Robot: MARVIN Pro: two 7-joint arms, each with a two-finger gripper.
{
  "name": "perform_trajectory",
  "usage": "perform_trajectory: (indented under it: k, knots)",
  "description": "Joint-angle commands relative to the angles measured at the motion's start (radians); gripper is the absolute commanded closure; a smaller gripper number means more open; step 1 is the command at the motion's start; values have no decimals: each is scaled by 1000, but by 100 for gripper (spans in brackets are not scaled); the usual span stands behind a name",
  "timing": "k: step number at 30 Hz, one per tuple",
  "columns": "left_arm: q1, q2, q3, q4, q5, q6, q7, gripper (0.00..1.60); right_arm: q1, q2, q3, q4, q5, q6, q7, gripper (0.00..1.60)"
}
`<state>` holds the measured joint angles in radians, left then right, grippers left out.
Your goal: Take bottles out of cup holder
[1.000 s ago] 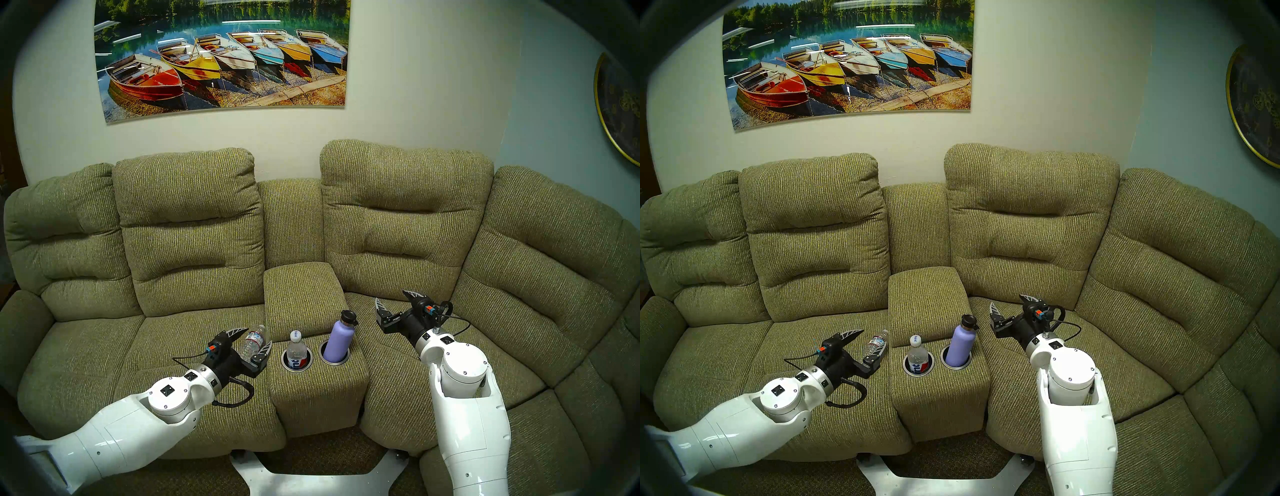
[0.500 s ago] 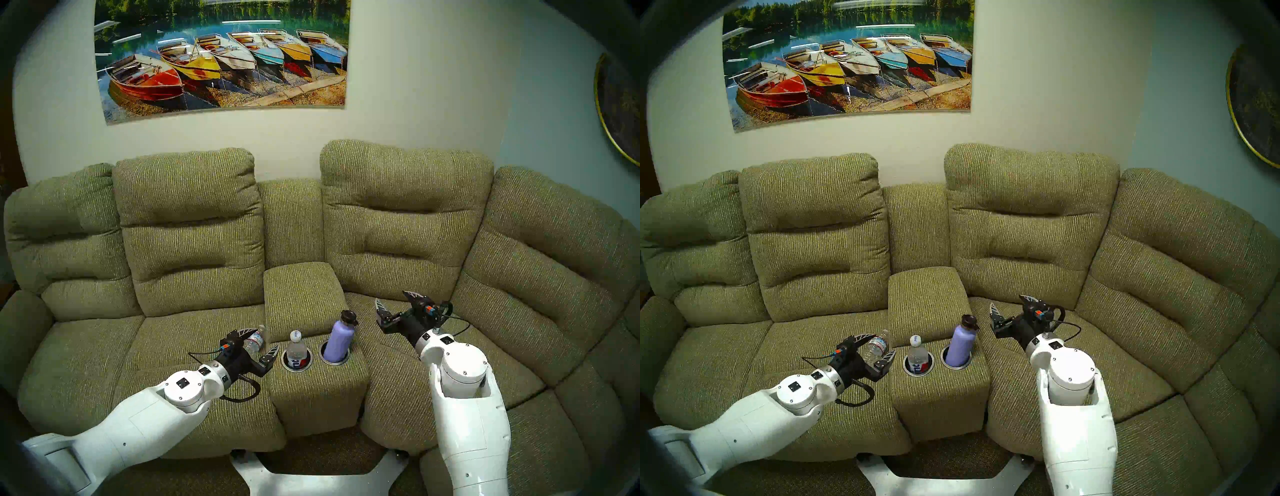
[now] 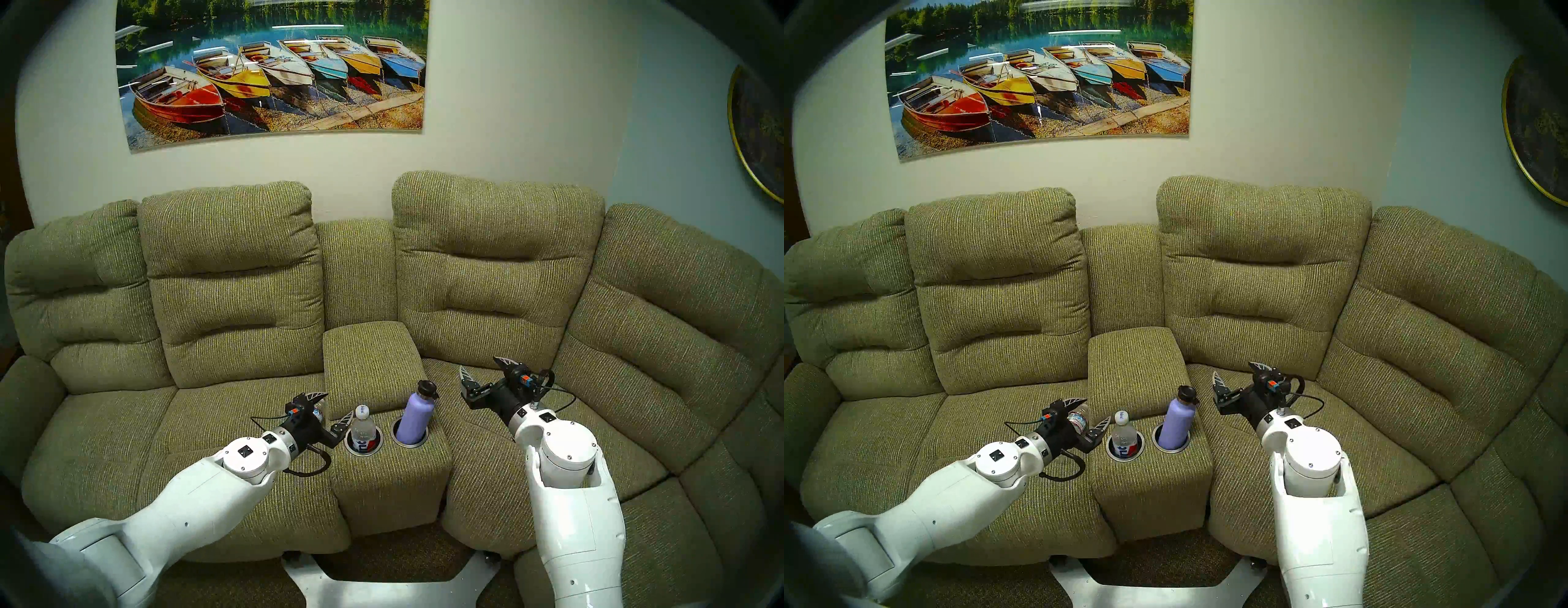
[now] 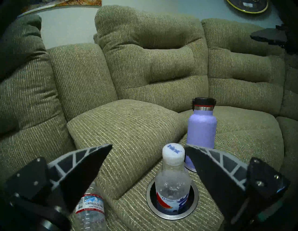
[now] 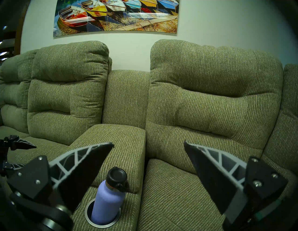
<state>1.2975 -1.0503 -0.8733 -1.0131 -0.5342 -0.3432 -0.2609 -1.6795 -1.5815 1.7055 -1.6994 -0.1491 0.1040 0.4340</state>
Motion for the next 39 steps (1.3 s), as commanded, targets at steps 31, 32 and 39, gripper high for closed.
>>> perform_trajectory:
  k: [31,32,39]
  knots:
    - [-193,-189,37,342,52,-132,-111,0,6,1,0,-20,0,-2,0,0]
    - [-197,-195,37,354,49,-133,-119,0,6,1,0,-20,0,-2,0,0]
    - [-230,-238,41,431,54,-143,-132,0,7,1,0,-20,0,-2,0,0]
